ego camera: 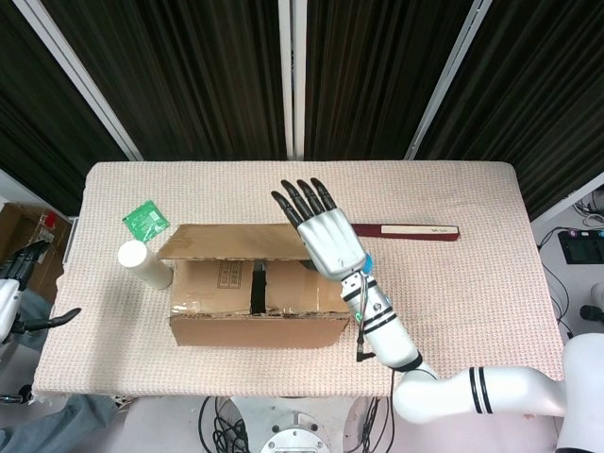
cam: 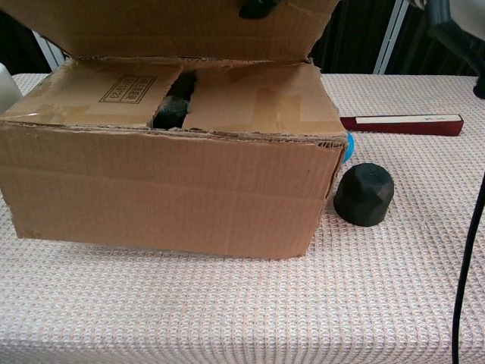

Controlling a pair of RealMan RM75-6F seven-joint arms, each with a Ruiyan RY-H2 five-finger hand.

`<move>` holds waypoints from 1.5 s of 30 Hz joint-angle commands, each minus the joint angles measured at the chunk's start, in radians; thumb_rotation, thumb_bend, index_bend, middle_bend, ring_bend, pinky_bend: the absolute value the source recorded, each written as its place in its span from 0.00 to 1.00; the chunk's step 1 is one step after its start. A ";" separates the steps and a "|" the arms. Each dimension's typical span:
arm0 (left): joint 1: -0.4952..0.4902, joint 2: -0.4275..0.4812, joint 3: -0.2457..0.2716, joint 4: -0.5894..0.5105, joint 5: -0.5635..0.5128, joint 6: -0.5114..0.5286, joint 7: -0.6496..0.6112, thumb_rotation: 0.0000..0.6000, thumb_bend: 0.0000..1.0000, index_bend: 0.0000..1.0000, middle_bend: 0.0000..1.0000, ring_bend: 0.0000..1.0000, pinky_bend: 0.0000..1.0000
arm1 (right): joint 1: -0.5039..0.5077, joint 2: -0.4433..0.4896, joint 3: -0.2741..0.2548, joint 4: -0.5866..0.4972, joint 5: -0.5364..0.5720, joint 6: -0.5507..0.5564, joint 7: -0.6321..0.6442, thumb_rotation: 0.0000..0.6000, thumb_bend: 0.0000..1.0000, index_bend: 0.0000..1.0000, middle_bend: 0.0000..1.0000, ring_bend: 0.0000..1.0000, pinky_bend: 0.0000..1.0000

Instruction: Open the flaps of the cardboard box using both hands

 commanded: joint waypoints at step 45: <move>-0.260 0.065 -0.148 -0.129 0.138 -0.120 0.014 0.59 0.00 0.04 0.06 0.04 0.17 | -0.433 0.523 -0.170 -0.083 -0.366 0.301 0.616 1.00 0.14 0.00 0.00 0.00 0.00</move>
